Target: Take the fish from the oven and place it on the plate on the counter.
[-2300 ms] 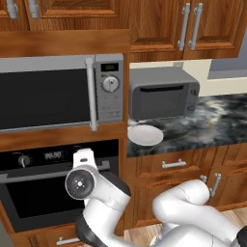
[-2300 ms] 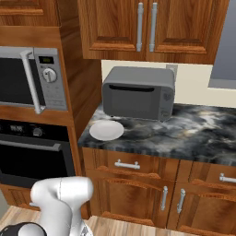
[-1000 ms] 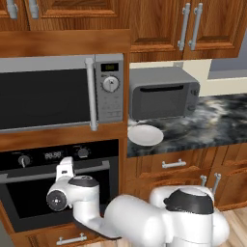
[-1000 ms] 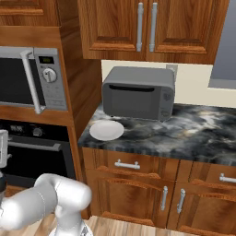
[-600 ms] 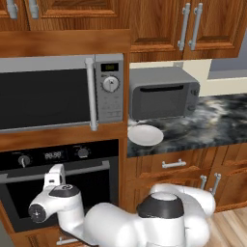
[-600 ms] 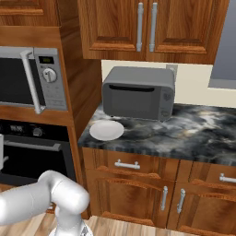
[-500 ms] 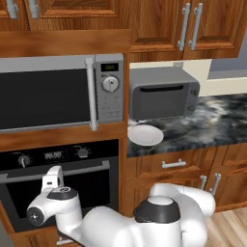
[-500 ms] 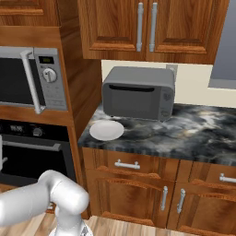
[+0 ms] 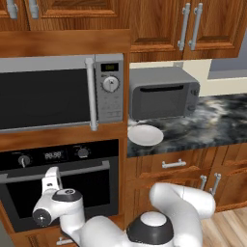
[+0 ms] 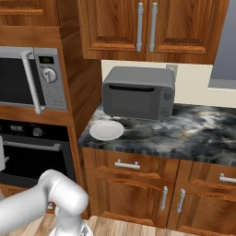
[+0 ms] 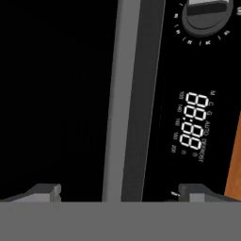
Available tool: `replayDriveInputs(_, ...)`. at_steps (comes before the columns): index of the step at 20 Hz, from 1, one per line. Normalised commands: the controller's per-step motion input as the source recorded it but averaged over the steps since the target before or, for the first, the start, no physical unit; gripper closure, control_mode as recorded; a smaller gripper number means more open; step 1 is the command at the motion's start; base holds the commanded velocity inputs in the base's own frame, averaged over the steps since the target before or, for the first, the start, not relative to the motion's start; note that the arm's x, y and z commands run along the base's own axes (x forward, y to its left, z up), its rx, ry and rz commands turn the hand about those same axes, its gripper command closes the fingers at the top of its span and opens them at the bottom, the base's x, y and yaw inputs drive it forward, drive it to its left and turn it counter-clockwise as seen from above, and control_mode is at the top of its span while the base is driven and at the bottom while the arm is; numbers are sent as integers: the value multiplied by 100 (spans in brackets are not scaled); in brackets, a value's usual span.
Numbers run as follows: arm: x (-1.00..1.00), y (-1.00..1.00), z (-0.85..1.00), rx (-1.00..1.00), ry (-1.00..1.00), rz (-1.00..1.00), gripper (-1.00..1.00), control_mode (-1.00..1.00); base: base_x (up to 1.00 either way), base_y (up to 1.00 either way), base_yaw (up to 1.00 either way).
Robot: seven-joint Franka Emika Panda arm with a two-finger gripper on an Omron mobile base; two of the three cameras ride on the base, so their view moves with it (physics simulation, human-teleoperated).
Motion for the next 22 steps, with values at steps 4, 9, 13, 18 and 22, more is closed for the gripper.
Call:
replayDriveInputs(4,4,-11,0,0,-1,5,-100,-100,0,0,0)
replayDriveInputs(9,20,-2,0,0,0,0,-100,-100,0,0,0)
replayDriveInputs(13,13,0,0,0,0,0,-100,-100,0,0,0)
replayDriveInputs(18,17,0,0,0,0,0,-100,-100,0,0,0)
replayDriveInputs(22,19,0,-1,0,0,0,-100,-100,0,0,0)
